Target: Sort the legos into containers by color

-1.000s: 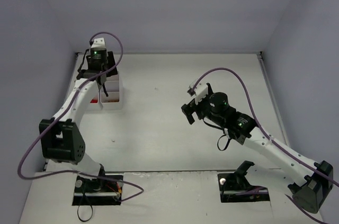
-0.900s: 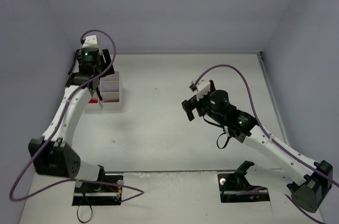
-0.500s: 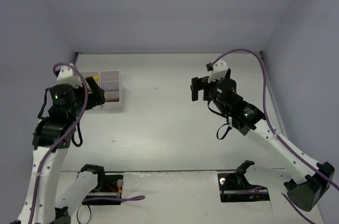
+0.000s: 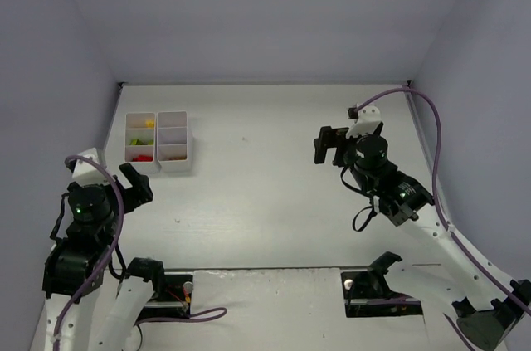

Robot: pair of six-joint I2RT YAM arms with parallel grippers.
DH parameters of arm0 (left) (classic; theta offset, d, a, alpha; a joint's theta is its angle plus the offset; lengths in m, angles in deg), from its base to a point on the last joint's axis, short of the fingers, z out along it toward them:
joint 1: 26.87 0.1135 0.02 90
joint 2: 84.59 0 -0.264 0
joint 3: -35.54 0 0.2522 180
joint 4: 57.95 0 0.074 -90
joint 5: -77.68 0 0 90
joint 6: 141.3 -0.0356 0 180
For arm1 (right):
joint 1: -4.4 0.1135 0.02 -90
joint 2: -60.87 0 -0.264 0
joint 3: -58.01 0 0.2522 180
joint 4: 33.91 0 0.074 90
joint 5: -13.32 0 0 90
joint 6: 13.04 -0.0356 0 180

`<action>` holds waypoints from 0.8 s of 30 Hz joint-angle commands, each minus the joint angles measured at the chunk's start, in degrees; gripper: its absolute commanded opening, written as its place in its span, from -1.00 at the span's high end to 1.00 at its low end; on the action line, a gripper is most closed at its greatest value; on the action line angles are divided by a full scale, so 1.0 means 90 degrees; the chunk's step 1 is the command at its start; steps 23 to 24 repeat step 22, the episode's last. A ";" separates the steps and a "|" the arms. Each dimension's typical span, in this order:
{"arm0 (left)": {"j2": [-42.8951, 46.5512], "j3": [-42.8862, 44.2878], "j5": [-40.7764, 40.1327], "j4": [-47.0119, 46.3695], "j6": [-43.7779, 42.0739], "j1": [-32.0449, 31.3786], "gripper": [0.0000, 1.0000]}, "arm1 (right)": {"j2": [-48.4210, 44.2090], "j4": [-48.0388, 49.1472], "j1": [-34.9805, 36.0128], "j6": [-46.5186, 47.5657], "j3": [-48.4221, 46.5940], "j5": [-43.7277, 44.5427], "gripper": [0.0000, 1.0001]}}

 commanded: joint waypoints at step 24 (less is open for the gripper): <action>-0.0035 -0.0309 -0.1086 -0.0034 0.0494 -0.0020 -0.68 | -0.1145 0.0106 -0.0005 0.0202 0.0522 0.0690 -1.00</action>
